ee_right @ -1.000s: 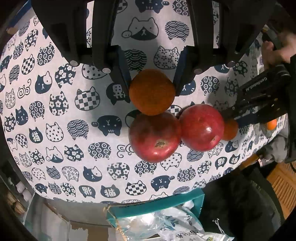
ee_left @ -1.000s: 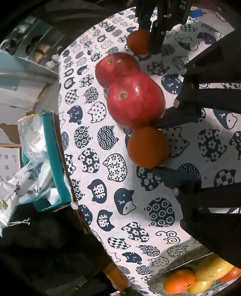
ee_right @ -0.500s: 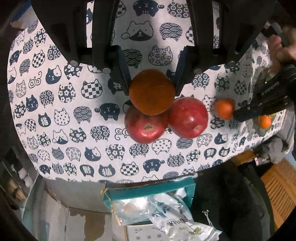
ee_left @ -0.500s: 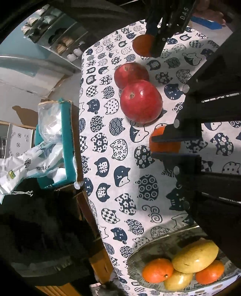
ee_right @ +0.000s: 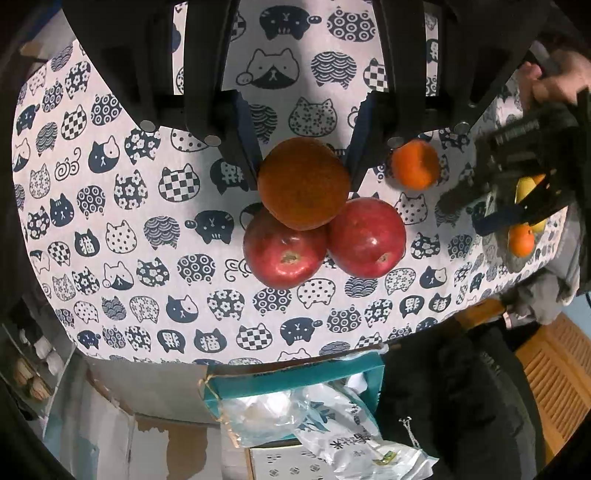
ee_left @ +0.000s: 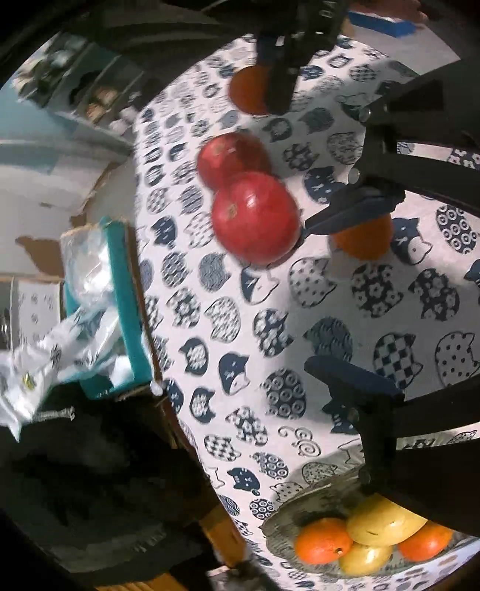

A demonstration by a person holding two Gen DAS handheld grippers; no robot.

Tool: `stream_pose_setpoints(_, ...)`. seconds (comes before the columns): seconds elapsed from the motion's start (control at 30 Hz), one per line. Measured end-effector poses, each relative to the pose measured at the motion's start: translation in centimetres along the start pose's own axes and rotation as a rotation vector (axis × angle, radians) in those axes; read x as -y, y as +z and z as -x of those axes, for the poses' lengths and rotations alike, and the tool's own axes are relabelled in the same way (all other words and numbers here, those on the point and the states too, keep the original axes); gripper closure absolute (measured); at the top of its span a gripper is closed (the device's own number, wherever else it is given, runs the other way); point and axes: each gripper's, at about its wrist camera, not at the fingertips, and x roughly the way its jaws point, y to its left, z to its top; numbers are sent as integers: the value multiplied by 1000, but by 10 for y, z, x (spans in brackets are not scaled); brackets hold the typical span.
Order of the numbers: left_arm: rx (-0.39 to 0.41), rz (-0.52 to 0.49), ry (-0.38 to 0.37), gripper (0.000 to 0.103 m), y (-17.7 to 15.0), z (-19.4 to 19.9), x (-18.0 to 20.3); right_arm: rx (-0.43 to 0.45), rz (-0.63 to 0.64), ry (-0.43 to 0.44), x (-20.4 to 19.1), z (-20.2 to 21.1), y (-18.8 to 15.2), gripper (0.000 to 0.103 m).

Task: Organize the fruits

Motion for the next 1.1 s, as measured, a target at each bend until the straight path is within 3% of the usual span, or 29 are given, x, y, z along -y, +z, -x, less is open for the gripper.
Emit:
stream_pose_setpoints(0.17,-42,11,-44,27,-17,-2,13,-14,-4,0,3,-4,-4,58)
stream_pose_setpoints(0.6,-91,11,-71,26,-26,-11,36,-115,-41,27,18,-30,-29,58)
stream_pose_setpoints(0.93,-87,33,-79,26,-26,-6,34,-104,-65,36,21,-26,-31,58)
stream_pose_setpoints(1.1,-75,54,-111,17,-26,0,42,-71,-84,24,30,-12,-28,58)
